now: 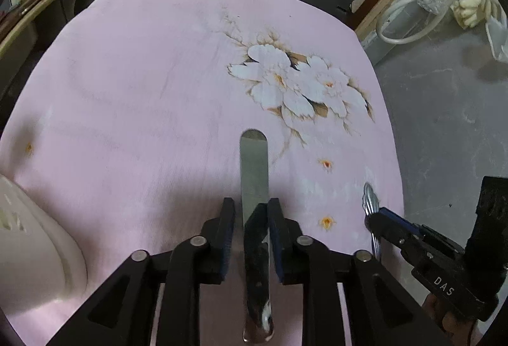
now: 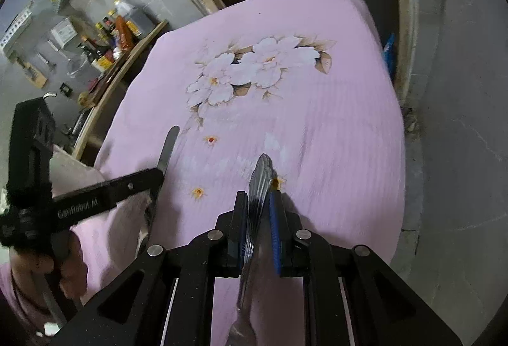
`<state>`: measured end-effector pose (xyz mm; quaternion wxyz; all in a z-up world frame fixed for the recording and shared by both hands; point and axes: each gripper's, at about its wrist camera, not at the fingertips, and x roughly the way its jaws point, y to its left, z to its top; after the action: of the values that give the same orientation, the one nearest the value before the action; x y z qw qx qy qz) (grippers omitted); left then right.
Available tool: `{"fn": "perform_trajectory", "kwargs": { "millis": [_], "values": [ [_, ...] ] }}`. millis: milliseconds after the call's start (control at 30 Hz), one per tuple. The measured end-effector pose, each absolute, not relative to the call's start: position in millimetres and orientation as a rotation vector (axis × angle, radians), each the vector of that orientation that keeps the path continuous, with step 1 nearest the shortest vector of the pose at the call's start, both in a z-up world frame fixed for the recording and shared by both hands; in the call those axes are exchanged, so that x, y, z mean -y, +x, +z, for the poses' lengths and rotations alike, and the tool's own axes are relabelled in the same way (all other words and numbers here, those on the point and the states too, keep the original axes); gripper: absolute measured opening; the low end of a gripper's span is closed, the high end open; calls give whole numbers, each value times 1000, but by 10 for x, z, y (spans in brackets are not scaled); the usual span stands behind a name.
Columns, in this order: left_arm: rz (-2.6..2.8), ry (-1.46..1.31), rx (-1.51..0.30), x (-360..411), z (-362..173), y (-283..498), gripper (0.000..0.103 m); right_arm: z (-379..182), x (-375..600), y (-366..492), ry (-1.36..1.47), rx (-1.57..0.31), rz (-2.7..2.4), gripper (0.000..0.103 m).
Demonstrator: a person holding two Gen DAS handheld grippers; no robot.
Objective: Organize utensils
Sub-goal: 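Lift the knife with the left tool while the right tool lifts the fork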
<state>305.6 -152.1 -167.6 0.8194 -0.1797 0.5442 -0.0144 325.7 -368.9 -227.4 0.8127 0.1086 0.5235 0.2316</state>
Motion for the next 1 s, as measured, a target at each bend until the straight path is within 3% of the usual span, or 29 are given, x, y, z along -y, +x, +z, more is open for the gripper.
{"fn": "perform_trajectory", "kwargs": {
  "millis": [233,433,600,1000],
  "values": [
    [-110,-467,-1147,1438,-1748,3201,26,-2293,3624,3367,194,-1136,563,13],
    [-109,-408,-1145,1473,-1728,3176,13,-2239,3503,3340,109,-1111,514,12],
    [-119,-419,-1148,1429,-1689,3156,6,-2127,3486,3329,133,-1102,499,5],
    [-140,-364,-1209,1602,-1704,3177,3,-2104,3453,3282,105,-1110,506,4]
  ]
}}
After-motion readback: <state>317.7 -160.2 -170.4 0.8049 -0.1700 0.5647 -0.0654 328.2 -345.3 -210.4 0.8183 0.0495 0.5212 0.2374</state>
